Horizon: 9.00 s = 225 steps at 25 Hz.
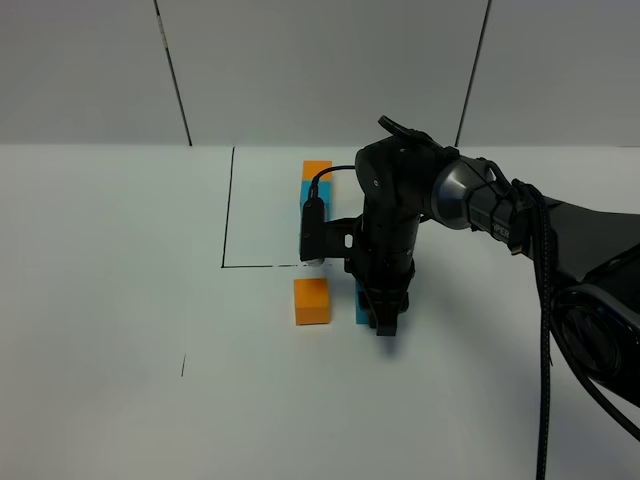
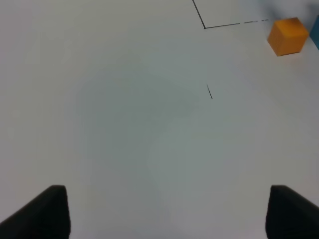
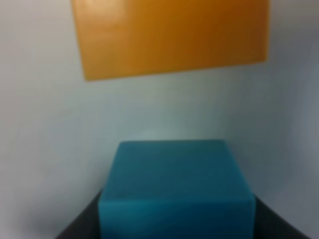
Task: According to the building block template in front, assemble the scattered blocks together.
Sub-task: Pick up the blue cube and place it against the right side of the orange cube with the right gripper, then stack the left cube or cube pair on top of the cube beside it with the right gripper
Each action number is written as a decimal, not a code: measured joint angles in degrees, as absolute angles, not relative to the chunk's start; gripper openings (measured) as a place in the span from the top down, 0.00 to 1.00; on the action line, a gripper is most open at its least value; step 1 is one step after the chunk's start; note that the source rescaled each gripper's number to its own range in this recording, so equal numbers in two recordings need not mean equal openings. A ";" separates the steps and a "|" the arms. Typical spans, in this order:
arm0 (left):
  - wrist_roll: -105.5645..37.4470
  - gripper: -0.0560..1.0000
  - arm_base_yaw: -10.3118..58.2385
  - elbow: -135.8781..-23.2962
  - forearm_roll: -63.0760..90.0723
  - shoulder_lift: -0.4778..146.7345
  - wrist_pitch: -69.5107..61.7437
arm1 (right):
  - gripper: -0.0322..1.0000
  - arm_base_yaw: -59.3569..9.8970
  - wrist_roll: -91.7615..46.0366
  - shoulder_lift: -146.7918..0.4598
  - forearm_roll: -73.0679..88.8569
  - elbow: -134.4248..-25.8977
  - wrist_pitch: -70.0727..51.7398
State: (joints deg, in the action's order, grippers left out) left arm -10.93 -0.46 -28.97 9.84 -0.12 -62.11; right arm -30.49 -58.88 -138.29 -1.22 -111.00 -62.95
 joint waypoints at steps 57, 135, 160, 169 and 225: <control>-10.93 0.30 -0.48 -28.97 9.84 -0.12 -62.11 | 0.97 -32.85 -57.43 -140.55 -1.88 -114.74 -63.22; -10.93 0.30 -0.48 -28.97 9.84 -0.12 -62.11 | 0.02 -33.99 -45.58 -130.32 0.64 -114.74 -69.07; -10.93 0.30 -0.48 -28.97 9.84 -0.12 -62.11 | 0.05 -27.83 -28.50 -102.35 0.83 -82.41 -60.22; -10.93 0.30 -0.48 -28.97 9.84 -0.12 -62.11 | 0.05 -20.49 -14.08 -93.12 -0.68 -69.34 -44.43; -10.93 0.30 -0.48 -28.97 9.84 -0.12 -62.11 | 0.00 -15.26 -17.96 -68.92 -5.56 -55.43 -32.77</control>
State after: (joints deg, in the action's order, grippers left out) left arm -10.93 -0.48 -28.97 9.84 -0.12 -62.11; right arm -15.26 -17.96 -68.92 -5.56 -55.43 -32.77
